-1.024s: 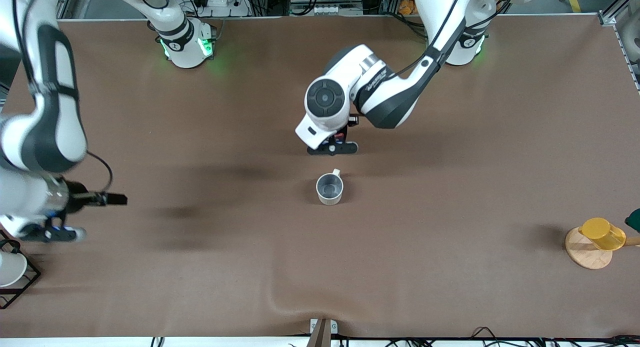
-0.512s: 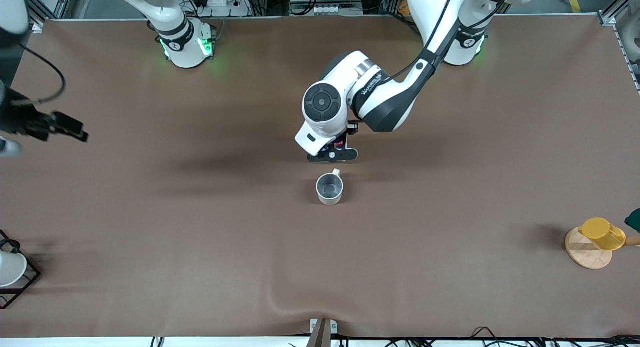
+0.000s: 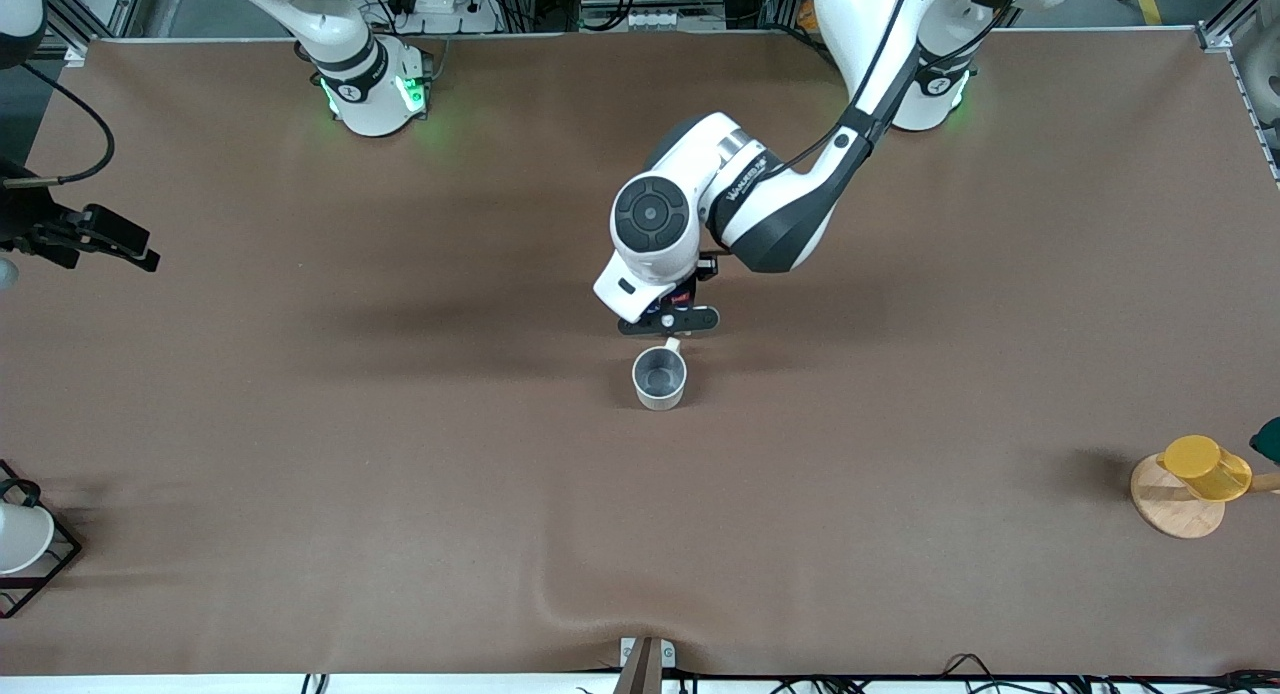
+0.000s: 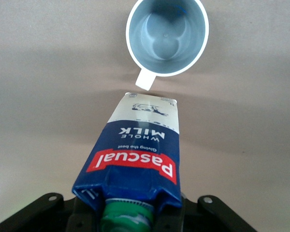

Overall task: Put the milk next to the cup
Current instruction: 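Lower the milk carton beside the white mug with the left gripper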

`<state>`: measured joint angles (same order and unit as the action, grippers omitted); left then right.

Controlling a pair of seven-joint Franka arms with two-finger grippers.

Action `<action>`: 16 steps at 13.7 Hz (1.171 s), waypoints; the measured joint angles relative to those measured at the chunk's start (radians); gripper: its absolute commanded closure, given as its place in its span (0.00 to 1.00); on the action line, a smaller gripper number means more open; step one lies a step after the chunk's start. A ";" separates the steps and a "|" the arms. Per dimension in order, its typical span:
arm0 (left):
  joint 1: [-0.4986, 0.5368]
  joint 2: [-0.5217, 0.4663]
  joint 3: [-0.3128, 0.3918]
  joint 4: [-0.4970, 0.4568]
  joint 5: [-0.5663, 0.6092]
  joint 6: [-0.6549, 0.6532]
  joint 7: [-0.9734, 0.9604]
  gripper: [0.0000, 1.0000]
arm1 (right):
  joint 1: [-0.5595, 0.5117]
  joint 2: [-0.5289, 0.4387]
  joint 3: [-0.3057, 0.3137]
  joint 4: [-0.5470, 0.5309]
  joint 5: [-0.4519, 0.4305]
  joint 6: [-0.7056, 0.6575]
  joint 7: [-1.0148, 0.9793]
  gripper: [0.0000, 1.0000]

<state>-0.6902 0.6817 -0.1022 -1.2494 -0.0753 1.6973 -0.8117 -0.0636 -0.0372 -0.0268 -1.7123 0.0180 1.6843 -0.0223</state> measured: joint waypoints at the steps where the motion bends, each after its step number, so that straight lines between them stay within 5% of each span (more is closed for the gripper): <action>1: 0.000 0.006 0.002 0.000 0.000 0.003 0.001 1.00 | 0.004 0.000 0.003 0.006 -0.002 0.004 0.024 0.00; 3: 0.000 0.015 0.002 0.000 0.000 0.015 0.001 1.00 | 0.014 0.007 0.006 0.033 -0.002 0.006 0.060 0.00; 4: -0.001 0.018 0.002 0.000 0.000 0.022 0.001 0.86 | 0.017 0.014 0.007 0.049 -0.002 0.006 0.066 0.00; 5: -0.001 0.020 0.002 0.000 0.000 0.030 0.001 0.28 | 0.017 0.022 0.006 0.060 -0.002 0.006 0.067 0.00; 6: -0.001 0.022 0.002 0.000 0.000 0.037 0.001 0.00 | 0.017 0.028 0.006 0.066 -0.002 0.006 0.067 0.00; 16: -0.007 -0.004 0.002 0.024 0.004 0.023 0.002 0.00 | 0.018 0.042 0.006 0.072 -0.003 0.004 0.057 0.00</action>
<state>-0.6976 0.6777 -0.1000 -1.2252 -0.0717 1.7203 -0.8097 -0.0460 0.0044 -0.0203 -1.6398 0.0149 1.6878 0.0346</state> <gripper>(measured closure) 0.000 0.000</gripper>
